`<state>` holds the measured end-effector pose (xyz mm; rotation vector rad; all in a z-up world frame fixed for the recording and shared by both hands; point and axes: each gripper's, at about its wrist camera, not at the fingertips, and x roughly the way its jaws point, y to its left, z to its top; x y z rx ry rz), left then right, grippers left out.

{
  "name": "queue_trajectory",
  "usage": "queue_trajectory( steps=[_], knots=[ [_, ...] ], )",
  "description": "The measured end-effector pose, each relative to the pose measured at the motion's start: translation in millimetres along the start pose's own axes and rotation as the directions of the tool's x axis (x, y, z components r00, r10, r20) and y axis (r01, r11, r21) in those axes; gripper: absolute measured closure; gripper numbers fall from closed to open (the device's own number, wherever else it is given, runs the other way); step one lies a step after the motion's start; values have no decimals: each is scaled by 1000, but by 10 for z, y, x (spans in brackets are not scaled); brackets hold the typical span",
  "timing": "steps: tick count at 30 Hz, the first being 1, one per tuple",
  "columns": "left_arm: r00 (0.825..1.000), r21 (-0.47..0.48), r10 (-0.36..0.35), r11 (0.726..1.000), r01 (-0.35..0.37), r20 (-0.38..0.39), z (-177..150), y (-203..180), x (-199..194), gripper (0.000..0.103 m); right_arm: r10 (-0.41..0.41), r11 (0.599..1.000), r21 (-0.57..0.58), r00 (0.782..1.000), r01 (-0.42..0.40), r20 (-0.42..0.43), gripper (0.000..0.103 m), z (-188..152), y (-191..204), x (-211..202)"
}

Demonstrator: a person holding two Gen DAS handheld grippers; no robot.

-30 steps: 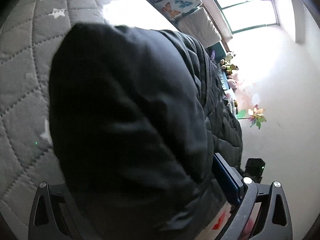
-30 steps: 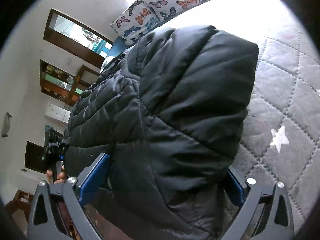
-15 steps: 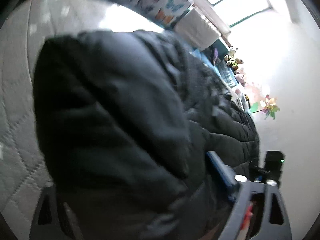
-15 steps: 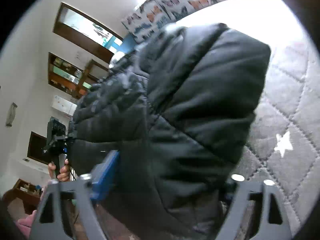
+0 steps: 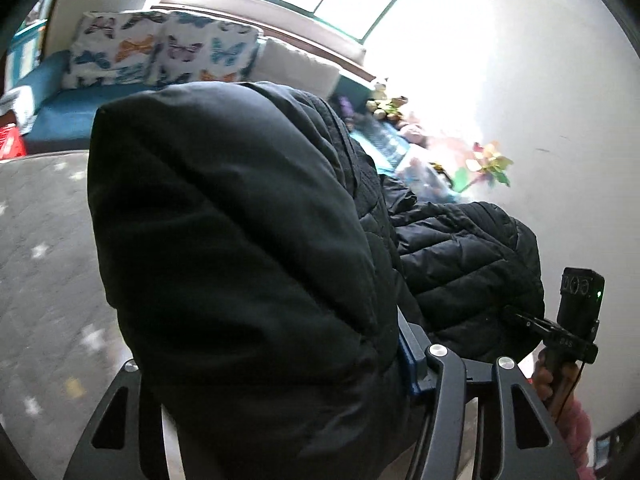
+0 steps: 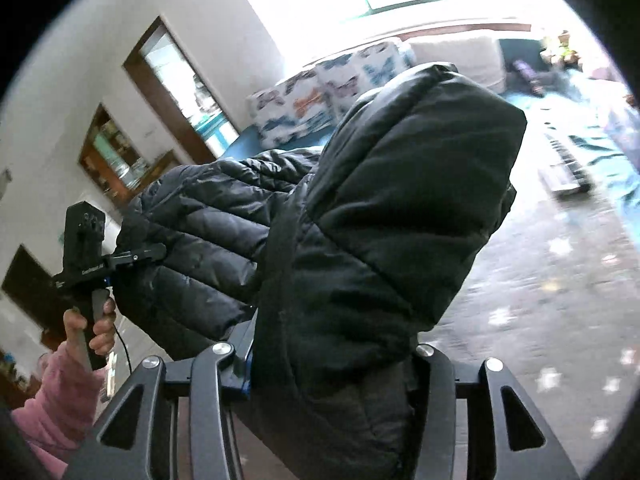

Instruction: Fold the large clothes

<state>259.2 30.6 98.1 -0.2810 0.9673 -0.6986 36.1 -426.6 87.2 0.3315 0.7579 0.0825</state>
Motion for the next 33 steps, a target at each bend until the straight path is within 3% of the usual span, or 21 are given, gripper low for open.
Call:
queue_trajectory(
  steps=[5, 8, 10, 12, 15, 19, 22, 27, 30, 33],
  knots=[
    [998, 19, -23, 1000, 24, -59, 99, -486, 763, 40, -74, 996, 54, 997, 74, 3, 51, -45, -484, -180],
    [993, 0, 27, 1000, -27, -118, 45, -526, 1173, 37, -106, 988, 109, 994, 109, -36, 49, -197, -716, -65],
    [984, 3, 109, 994, -110, -138, 2, -493, 1369, 33, -122, 978, 163, 991, 130, -61, 43, -325, -923, 5],
    [983, -16, 109, 994, -113, -150, -19, -436, 1462, 21, -104, 965, 235, 991, 120, -80, 31, -448, -1156, 46],
    [983, -115, 41, 991, -62, -178, -83, -189, 1604, 0, -109, 945, 297, 988, 139, -113, 12, -626, -1331, 153],
    [983, -226, -54, 974, 13, -176, -76, 153, 1721, 0, -107, 941, 313, 990, 131, -95, 4, -729, -1318, 198],
    [984, -221, -17, 975, -24, -179, -92, 349, 1563, 0, -147, 934, 311, 984, 173, -104, 4, -697, -1251, 72],
    [987, -104, 144, 983, -151, -66, 23, 206, 942, 0, -281, 928, 242, 959, 283, -45, 4, -599, -1084, -343],
    [976, 10, 219, 976, -219, 3, -146, 13, 551, 0, -340, 919, 212, 941, 334, -8, 4, -599, -922, -519],
    [959, 97, 280, 954, -283, 39, -374, -251, 313, 0, -430, 896, 139, 902, 421, 37, 4, -672, -570, -649]
  ],
)
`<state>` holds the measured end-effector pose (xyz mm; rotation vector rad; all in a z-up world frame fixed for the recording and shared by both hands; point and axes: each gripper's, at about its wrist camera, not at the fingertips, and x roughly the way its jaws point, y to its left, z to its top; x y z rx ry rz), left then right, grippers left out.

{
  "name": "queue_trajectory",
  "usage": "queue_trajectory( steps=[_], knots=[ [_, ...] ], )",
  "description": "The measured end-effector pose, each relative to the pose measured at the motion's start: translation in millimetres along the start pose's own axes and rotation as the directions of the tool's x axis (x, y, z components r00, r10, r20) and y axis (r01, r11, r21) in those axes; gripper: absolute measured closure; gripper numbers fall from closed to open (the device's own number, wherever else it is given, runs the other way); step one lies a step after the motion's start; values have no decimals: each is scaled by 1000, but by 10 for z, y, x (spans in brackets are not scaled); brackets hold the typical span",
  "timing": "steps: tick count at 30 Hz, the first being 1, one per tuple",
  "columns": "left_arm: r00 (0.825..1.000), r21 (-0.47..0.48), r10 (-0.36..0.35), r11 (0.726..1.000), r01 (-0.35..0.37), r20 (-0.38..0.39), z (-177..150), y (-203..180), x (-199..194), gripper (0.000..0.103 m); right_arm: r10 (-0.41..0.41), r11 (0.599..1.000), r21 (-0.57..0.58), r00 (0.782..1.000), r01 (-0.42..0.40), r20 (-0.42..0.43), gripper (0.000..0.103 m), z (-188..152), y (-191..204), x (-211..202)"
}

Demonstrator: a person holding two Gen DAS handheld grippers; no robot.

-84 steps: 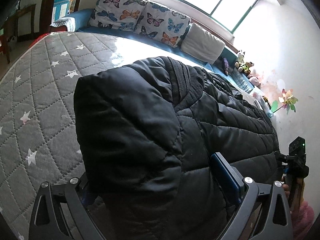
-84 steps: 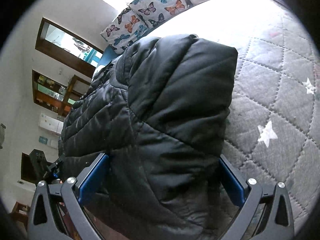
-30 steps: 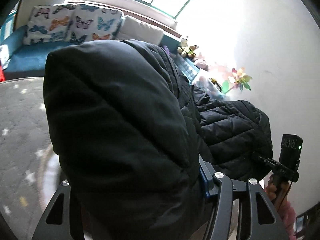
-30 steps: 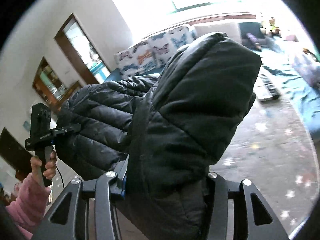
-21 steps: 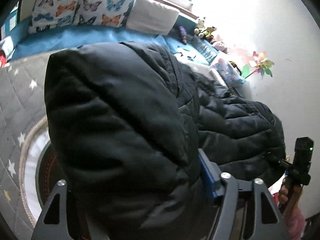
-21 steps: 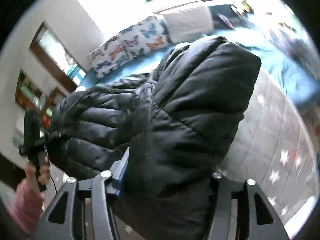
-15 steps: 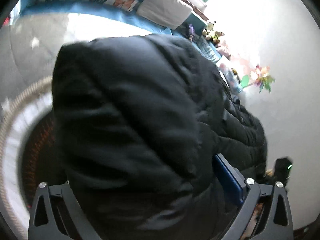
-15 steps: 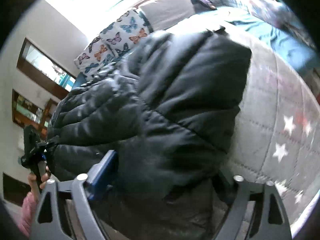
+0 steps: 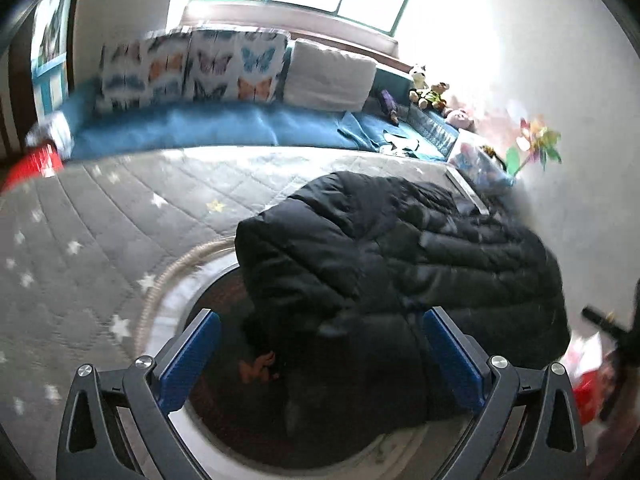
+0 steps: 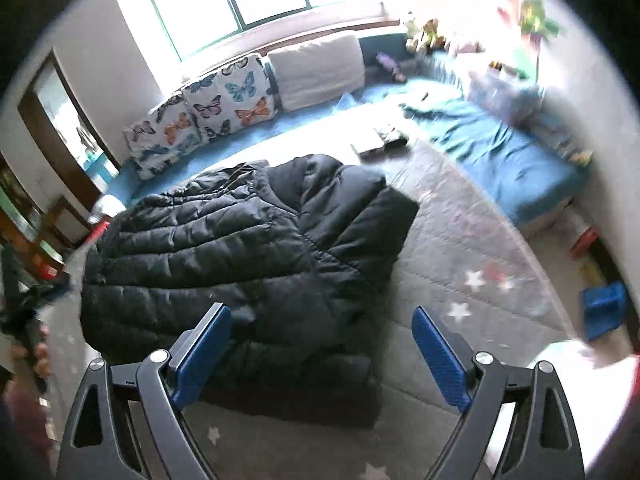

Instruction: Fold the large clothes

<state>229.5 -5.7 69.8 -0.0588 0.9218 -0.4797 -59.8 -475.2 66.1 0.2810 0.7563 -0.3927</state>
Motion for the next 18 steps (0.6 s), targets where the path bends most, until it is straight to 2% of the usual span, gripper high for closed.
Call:
queue_trajectory(
  steps=[3, 8, 10, 16, 18],
  knots=[
    [999, 59, 31, 998, -32, 15, -191, -260, -178, 0, -40, 998, -46, 999, 42, 32, 4, -112, 246, -91],
    [998, 106, 30, 994, -36, 55, -627, -668, -406, 0, -120, 985, -114, 989, 128, 81, 4, -379, 675, -219],
    [998, 108, 29, 994, -36, 61, -805, -683, -620, 0, -139, 981, -119, 985, 151, 105, 4, -499, 803, -290],
    [996, 108, 34, 993, -42, 77, -1077, -774, -890, 0, -122, 988, -78, 987, 130, 103, 4, -706, 1018, -345],
    [996, 115, 44, 992, -54, 83, -1158, -802, -1000, 0, -137, 986, -84, 986, 145, 98, 4, -754, 1095, -352]
  ],
)
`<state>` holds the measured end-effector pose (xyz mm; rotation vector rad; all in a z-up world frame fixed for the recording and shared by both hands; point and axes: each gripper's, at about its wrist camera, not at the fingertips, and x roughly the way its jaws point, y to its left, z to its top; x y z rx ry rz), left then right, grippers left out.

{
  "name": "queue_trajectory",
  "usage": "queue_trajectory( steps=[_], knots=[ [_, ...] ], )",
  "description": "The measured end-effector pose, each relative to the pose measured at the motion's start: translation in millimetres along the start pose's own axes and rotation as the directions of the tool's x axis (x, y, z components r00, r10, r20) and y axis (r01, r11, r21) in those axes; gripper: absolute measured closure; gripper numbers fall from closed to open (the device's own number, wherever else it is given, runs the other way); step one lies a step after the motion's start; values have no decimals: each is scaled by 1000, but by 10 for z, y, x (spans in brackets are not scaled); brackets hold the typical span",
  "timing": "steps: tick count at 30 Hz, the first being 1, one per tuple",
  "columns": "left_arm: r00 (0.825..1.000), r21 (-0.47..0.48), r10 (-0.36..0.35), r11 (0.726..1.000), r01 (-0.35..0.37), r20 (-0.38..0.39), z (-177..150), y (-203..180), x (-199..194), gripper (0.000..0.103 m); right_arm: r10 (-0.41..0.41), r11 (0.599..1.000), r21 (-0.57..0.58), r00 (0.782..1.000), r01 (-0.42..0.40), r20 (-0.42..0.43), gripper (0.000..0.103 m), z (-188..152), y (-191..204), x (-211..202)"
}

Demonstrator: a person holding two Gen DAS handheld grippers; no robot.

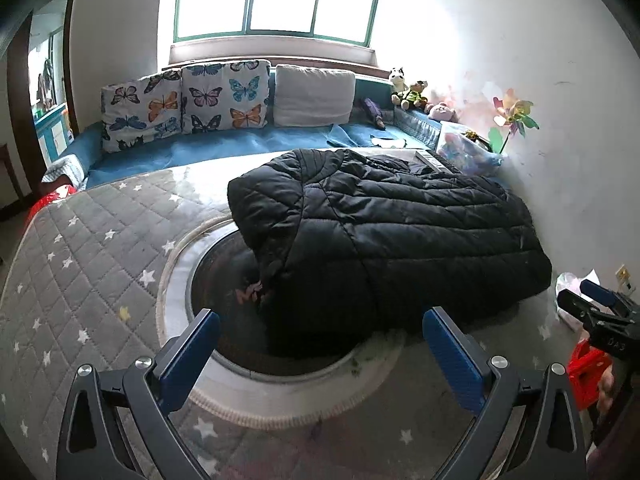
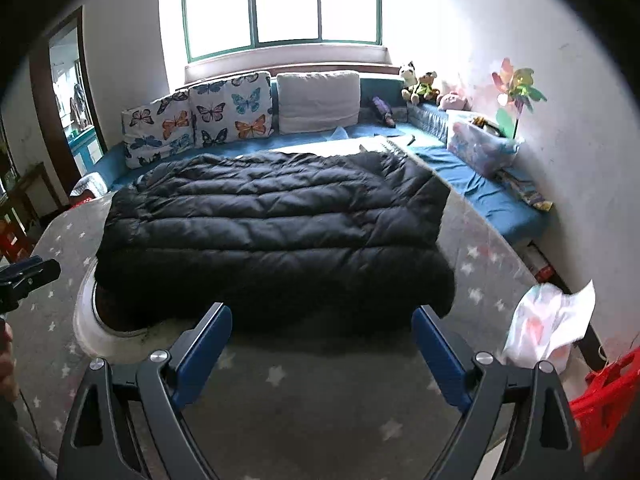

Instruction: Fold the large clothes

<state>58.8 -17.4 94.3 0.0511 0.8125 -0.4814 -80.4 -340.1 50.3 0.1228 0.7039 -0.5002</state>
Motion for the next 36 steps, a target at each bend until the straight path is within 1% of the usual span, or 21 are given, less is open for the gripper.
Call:
queue_trajectory(
  steps=[4, 10, 16, 24, 36],
  knots=[
    [1000, 6, 25, 1000, -25, 16, -109, -15, -167, 0, -18, 1000, -10, 999, 18, 27, 4, -59, 114, -102],
    [998, 20, 51, 998, -52, 38, -196, -31, -362, 0, -52, 998, -29, 998, 53, 44, 4, -128, 254, -212],
    [997, 34, 48, 998, -50, 61, -237, -70, -535, 0, -61, 998, -26, 997, 63, 52, 4, -197, 327, -274],
    [999, 45, 32, 998, -34, 41, -293, -95, -559, 0, -43, 999, -28, 997, 45, 58, 4, -230, 385, -334],
    [999, 50, 29, 998, -30, 25, -324, -59, -513, 0, -43, 999, -29, 997, 45, 56, 4, -245, 426, -334]
  ],
)
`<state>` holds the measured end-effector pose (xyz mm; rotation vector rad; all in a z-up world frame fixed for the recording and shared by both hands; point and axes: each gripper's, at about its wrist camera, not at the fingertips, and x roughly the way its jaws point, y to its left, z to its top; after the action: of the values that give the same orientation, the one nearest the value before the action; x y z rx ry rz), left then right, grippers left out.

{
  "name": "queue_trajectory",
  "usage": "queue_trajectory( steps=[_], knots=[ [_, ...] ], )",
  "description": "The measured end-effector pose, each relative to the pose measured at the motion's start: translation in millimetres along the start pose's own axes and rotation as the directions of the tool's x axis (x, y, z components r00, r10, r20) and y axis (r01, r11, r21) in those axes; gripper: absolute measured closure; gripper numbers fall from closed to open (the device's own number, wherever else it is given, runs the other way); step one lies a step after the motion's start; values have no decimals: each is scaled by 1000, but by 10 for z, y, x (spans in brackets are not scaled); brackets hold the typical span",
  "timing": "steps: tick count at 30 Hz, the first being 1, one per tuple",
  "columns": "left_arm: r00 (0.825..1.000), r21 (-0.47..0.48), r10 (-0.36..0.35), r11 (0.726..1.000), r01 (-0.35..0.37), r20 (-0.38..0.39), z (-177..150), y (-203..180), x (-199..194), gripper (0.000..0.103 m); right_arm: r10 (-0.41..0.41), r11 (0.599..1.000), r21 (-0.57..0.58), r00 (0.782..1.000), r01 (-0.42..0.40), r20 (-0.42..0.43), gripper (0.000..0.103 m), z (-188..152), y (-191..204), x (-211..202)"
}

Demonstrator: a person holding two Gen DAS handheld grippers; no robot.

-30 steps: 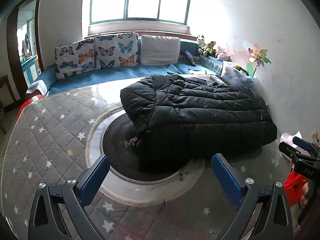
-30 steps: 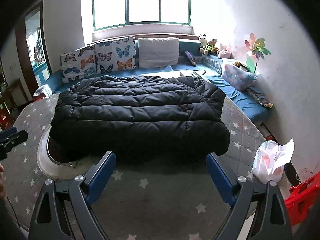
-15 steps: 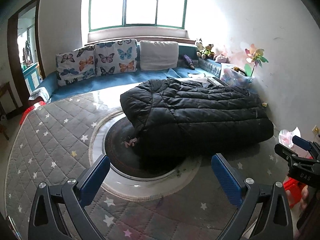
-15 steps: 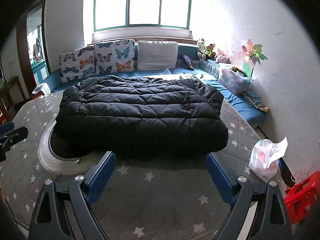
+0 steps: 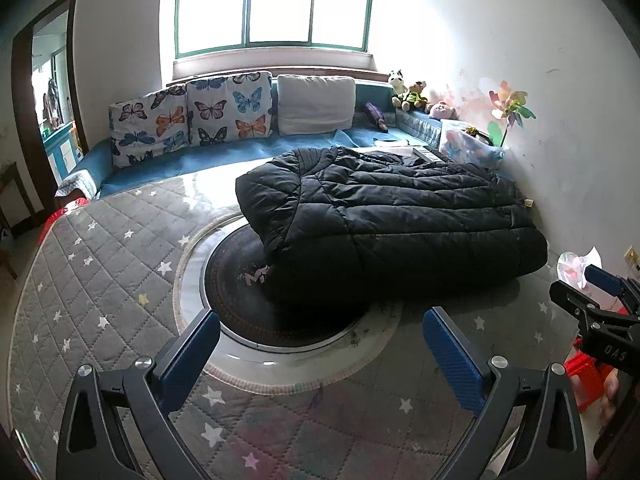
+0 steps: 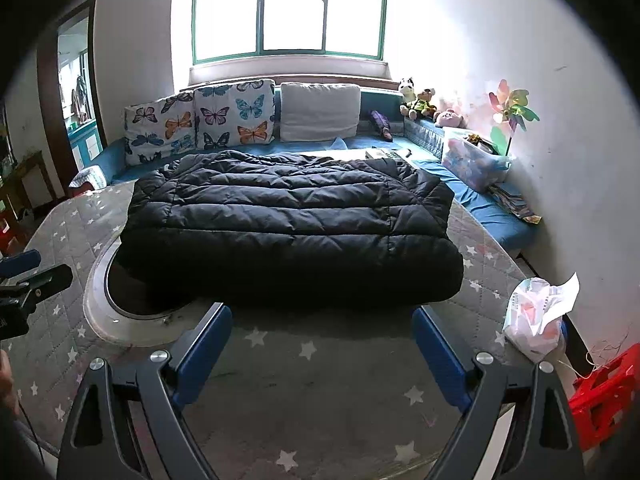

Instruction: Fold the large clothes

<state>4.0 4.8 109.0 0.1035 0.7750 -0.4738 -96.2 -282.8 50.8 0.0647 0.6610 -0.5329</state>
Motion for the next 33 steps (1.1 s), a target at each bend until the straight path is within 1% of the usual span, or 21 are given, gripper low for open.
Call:
queue_trajectory(
  steps=[3, 33],
  knots=[
    [1000, 3, -2, 1000, 2, -6, -11, 9, 22, 0, 13, 1000, 11, 1000, -13, -1, 4, -2, 4, 2],
    [1000, 18, -10, 1000, 10, -18, -64, 34, 100, 0, 15, 1000, 3, 1000, -15, -12, 4, -11, 48, 35]
  ],
)
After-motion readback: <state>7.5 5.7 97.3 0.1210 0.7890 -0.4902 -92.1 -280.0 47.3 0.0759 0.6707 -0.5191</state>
